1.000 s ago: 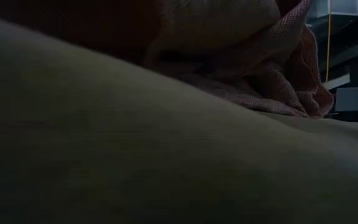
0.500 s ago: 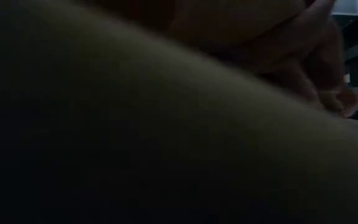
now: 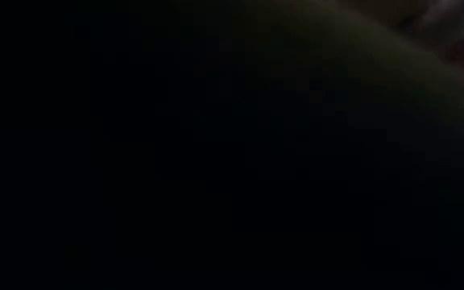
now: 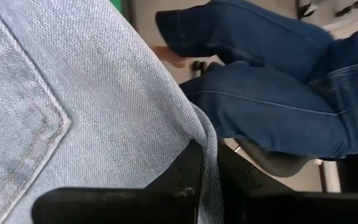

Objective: Fold laundry
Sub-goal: Fold the blue jeans

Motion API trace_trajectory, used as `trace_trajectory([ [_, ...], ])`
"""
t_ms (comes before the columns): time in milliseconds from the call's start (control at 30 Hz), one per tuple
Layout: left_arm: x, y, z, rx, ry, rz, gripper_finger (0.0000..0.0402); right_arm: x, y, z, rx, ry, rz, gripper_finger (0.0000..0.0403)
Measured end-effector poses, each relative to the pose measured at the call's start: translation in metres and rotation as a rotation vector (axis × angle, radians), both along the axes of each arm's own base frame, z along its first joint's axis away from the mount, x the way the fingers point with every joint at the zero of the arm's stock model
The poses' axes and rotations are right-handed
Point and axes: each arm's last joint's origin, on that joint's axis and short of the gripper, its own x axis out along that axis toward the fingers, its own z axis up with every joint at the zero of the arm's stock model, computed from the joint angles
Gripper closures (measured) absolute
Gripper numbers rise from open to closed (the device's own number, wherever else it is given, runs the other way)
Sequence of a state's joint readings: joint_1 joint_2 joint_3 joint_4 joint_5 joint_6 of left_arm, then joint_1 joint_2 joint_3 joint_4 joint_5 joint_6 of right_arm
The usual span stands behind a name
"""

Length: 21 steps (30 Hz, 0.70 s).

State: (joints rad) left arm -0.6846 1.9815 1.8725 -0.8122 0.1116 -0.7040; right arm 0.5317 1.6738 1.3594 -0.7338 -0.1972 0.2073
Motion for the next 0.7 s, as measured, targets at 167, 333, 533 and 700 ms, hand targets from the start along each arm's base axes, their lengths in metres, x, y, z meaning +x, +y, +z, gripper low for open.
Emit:
trace_trajectory([
  [167,0.004,-0.006,-0.008,0.007,-0.009,0.003,0.0377,-0.001,0.010,-0.009,-0.007,0.027,0.030,0.0352],
  [333,0.007,-0.016,-0.024,0.024,0.000,-0.006,0.0376,-0.002,0.018,-0.018,-0.028,0.043,0.046,0.0352],
  [533,0.010,-0.022,-0.043,0.053,0.041,-0.017,0.0364,0.002,0.019,-0.026,-0.044,0.057,0.039,0.0340],
  [700,0.007,-0.021,-0.055,0.117,0.099,-0.031,0.0334,0.002,0.019,-0.025,-0.054,0.048,0.031,0.0308],
])
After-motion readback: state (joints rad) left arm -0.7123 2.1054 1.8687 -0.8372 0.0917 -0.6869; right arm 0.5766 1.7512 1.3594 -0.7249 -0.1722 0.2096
